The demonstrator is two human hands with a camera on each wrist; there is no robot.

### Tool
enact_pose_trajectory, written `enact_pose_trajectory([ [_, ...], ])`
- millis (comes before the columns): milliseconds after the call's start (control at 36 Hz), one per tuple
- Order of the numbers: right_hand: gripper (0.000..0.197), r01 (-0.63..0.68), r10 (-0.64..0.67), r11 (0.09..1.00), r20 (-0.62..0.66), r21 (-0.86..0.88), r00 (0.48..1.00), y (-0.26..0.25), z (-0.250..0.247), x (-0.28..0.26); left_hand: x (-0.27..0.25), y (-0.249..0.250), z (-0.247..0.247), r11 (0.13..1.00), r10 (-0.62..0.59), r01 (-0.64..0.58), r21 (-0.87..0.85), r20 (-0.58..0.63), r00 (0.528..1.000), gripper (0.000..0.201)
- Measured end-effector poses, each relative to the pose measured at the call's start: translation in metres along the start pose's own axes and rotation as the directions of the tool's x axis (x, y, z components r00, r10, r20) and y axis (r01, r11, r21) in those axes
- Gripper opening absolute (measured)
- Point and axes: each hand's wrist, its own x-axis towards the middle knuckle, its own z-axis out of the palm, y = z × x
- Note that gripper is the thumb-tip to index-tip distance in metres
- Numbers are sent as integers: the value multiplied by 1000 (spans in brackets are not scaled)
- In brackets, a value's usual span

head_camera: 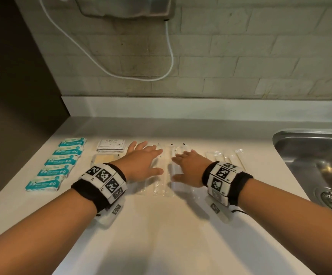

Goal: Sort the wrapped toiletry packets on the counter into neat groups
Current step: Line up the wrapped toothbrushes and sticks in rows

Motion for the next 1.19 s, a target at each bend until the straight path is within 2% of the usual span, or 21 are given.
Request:
enact_pose_trajectory([
  [167,61,-103,104,994,45,-29,994,61,5,-44,20,62,-2,989,146,-146,38,-1,989,74],
  [278,59,-159,160,987,84,-20,984,94,13,-67,32,108,9,965,221,-224,135,38,974,74],
  [472,48,-113,119,992,124,-54,985,111,34,-75,50,153,31,947,196,-224,231,140,971,67],
  [556,44,-60,76,992,140,-110,987,111,36,-75,53,159,34,945,174,-201,257,124,977,64],
  [694,47,-13,28,988,95,-153,995,115,39,-74,53,155,34,945,149,-179,272,130,980,65],
  [1000,39,25,-23,997,35,-76,999,113,41,-62,40,142,29,947,110,-146,286,140,984,65],
  [1194,44,35,-34,996,22,-80,999,104,48,-64,36,135,30,953,86,-124,278,147,985,67],
])
